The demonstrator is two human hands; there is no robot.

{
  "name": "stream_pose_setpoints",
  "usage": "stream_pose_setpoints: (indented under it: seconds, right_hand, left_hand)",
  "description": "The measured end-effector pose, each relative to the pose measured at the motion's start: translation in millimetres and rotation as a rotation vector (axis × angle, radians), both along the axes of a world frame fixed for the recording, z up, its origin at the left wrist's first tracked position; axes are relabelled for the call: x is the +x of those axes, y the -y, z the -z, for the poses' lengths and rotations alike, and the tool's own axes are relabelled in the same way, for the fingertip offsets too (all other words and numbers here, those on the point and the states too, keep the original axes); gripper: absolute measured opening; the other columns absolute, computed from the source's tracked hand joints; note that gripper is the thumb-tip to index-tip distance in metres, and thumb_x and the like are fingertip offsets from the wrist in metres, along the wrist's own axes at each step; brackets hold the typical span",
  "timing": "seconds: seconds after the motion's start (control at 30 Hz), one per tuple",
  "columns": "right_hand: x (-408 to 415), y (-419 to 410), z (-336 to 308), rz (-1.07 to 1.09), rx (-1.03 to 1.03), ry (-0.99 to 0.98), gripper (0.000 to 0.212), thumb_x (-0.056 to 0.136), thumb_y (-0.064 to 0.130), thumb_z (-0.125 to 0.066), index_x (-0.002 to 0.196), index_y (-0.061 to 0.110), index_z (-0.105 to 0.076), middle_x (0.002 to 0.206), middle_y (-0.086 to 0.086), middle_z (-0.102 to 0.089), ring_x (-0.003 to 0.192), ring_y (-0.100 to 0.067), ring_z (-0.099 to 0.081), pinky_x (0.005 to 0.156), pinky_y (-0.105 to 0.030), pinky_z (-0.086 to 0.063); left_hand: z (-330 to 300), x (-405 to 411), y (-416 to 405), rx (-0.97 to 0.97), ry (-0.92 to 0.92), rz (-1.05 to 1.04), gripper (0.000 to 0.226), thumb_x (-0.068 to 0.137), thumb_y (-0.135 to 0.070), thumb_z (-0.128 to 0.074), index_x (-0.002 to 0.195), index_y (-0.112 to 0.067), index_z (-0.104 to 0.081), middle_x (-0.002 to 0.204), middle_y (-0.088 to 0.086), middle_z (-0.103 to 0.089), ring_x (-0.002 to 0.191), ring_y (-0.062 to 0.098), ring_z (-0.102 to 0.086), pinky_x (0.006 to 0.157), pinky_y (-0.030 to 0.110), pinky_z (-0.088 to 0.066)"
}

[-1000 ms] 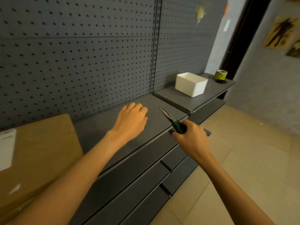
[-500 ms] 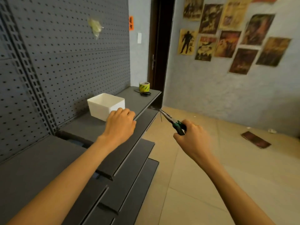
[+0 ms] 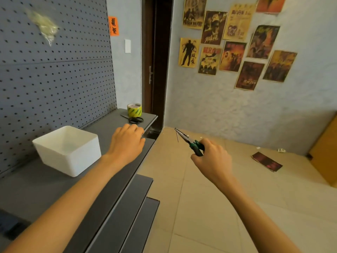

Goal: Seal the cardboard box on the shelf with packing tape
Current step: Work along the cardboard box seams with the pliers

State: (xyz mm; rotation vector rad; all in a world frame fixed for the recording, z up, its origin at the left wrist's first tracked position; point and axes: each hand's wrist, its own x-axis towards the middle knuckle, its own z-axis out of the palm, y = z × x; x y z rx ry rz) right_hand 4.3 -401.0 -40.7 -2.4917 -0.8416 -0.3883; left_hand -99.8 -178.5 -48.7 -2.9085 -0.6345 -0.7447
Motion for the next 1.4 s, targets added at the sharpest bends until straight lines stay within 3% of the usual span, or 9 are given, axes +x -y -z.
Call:
stream_pose_setpoints:
  seconds: [0.2, 0.33, 0.47, 0.7, 1.03, 1.17, 1.4]
  right_hand:
    - [70, -74, -12, -0.047, -0.009, 0.043, 0.022, 0.083, 0.031, -0.057, 0.100, 0.017, -0.056, 0.098, 0.002, -0.062, 0.071, -0.020, -0.044, 0.050, -0.026, -0.026]
    - [105, -126, -19, -0.140, 0.031, 0.039, 0.023, 0.085, 0.032, -0.059, 0.104, 0.019, -0.055, 0.093, 0.007, -0.054, 0.071, -0.016, -0.046, 0.049, -0.019, -0.026]
    - [125, -178, -2, -0.255, -0.005, 0.012, 0.024, 0.084, 0.036, -0.058, 0.103, 0.021, -0.056, 0.096, 0.003, -0.061, 0.074, -0.016, -0.052, 0.059, -0.027, -0.043]
    - [118, -278, 0, -0.591, -0.011, -0.012, 0.028, 0.081, 0.035, -0.058, 0.102, 0.018, -0.056, 0.096, 0.000, -0.061, 0.080, -0.023, -0.057, 0.062, -0.033, -0.048]
    - [62, -349, -12, -1.094, 0.041, -0.050, 0.028, 0.084, 0.031, -0.060, 0.108, 0.016, -0.056, 0.100, -0.002, -0.061, 0.075, -0.023, -0.050, 0.058, -0.030, -0.036]
    - [50, -353, 16, -1.184, -0.060, -0.073, 0.025, 0.083, 0.031, -0.060, 0.100, 0.014, -0.056, 0.097, -0.003, -0.062, 0.077, -0.025, -0.055, 0.061, -0.031, -0.042]
    - [47, -358, 38, -1.224, -0.071, -0.045, 0.031, 0.085, 0.035, -0.060, 0.107, 0.014, -0.053, 0.109, -0.002, -0.056, 0.096, -0.022, -0.054, 0.062, -0.029, -0.036]
  left_hand:
    - [-4, 66, -56, -0.004, 0.051, -0.023, 0.031, 0.095, -0.030, -0.048, 0.120, -0.014, -0.058, 0.120, 0.003, -0.060, 0.111, 0.023, -0.051, 0.090, 0.036, -0.039]
    - [-12, 81, -101, 0.028, 0.085, -0.120, 0.030, 0.095, -0.029, -0.050, 0.118, -0.013, -0.059, 0.117, 0.003, -0.061, 0.110, 0.024, -0.052, 0.091, 0.037, -0.039]
    - [-6, 73, -136, 0.010, 0.052, -0.212, 0.031, 0.094, -0.028, -0.051, 0.120, -0.012, -0.059, 0.118, 0.004, -0.061, 0.110, 0.025, -0.053, 0.090, 0.038, -0.040]
    - [-5, 13, -179, 0.051, -0.008, -0.543, 0.028, 0.094, -0.028, -0.052, 0.116, -0.012, -0.060, 0.116, 0.004, -0.061, 0.108, 0.026, -0.053, 0.088, 0.038, -0.043]
    - [-19, -76, -149, 0.090, 0.010, -1.012, 0.028, 0.087, -0.022, -0.063, 0.111, -0.007, -0.065, 0.108, 0.011, -0.065, 0.099, 0.033, -0.059, 0.080, 0.044, -0.046]
    - [5, -92, -123, 0.018, -0.026, -1.149, 0.030, 0.090, -0.025, -0.059, 0.115, -0.008, -0.063, 0.113, 0.010, -0.063, 0.104, 0.032, -0.056, 0.084, 0.044, -0.045]
    - [25, -102, -98, -0.058, -0.052, -1.286, 0.034, 0.094, -0.028, -0.054, 0.123, -0.011, -0.057, 0.122, 0.009, -0.059, 0.112, 0.029, -0.053, 0.089, 0.042, -0.042]
